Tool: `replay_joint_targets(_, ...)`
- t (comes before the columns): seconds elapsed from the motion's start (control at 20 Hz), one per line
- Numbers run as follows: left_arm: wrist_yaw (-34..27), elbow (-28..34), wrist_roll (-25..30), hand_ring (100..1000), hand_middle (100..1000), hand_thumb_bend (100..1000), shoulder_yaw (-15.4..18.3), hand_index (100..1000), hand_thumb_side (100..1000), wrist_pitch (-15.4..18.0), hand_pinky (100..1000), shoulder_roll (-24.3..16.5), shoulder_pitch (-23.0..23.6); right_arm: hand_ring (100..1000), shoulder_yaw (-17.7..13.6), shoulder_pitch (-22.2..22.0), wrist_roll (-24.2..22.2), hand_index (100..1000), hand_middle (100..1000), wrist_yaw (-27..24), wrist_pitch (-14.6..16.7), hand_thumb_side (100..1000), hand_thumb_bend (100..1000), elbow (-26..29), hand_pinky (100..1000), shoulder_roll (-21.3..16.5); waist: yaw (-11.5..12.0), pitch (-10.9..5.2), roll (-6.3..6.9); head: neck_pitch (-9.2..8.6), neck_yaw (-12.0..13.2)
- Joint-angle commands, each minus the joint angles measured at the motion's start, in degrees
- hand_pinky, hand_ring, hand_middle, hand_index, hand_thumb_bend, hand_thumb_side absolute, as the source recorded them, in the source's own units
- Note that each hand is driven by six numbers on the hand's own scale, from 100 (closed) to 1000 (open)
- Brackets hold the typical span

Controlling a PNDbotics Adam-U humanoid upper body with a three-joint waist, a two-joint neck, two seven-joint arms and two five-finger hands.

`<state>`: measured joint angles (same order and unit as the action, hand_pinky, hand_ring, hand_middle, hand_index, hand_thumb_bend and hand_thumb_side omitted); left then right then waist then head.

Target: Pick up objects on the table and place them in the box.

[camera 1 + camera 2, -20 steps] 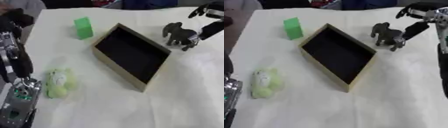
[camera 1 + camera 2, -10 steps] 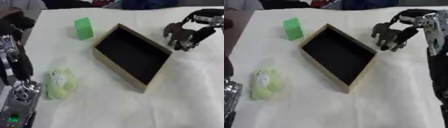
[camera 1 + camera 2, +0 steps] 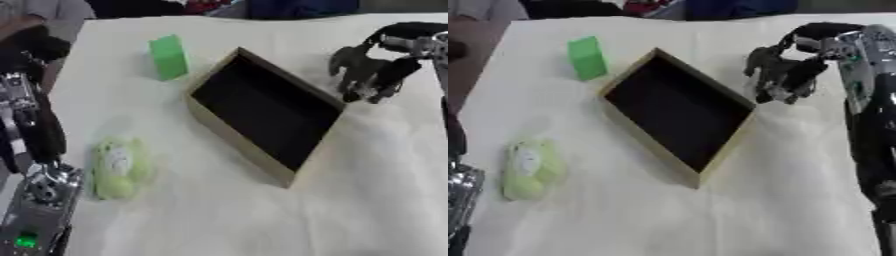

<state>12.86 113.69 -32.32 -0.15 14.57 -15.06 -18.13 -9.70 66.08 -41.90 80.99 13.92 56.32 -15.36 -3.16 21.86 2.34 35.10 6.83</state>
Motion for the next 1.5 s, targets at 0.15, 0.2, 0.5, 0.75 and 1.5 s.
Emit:
replay_joint_targets(0.15,-0.02,0.9,0.48,613,539,136,-0.12,689,917,0.02,665,-0.27,-0.5,919,-0.5,1.36,0.12,890,886,0.89,-0.55,619,823,0.32,868,-0.27,0.13,-1.1,0.07,-0.97,-0.33)
replay_joint_targets(0.2,0.0,0.9,0.54,613,540,135,-0.14,689,916,0.03,665,-0.25,-0.5,918,-0.53,1.37,0.08,888,883,1.01,-0.58,600,811,0.22,868,-0.21,0.15,-1.07,0.09,-0.98,-0.36)
replay_joint_targets(0.5,0.14,0.9,1.08,614,541,130,-0.2,689,911,0.06,666,-0.22,-0.46,894,-0.92,1.35,0.73,836,816,0.61,-0.69,513,568,0.61,850,0.2,0.21,-1.02,0.19,-1.02,-0.42)
replay_joint_targets(0.75,0.24,0.9,1.48,614,542,126,-0.18,689,905,0.05,666,-0.21,-0.45,859,-0.91,1.13,3.75,763,733,0.19,-1.65,292,369,1.31,820,0.39,0.2,-1.03,0.22,-1.22,-0.43)
replay_joint_targets(1.5,0.34,0.9,2.19,615,543,123,-0.19,686,904,-0.21,667,-0.09,-0.29,785,-0.15,1.54,7.19,539,501,-1.21,-4.83,104,100,2.11,772,0.82,0.04,-1.1,-0.01,-1.15,-0.25)
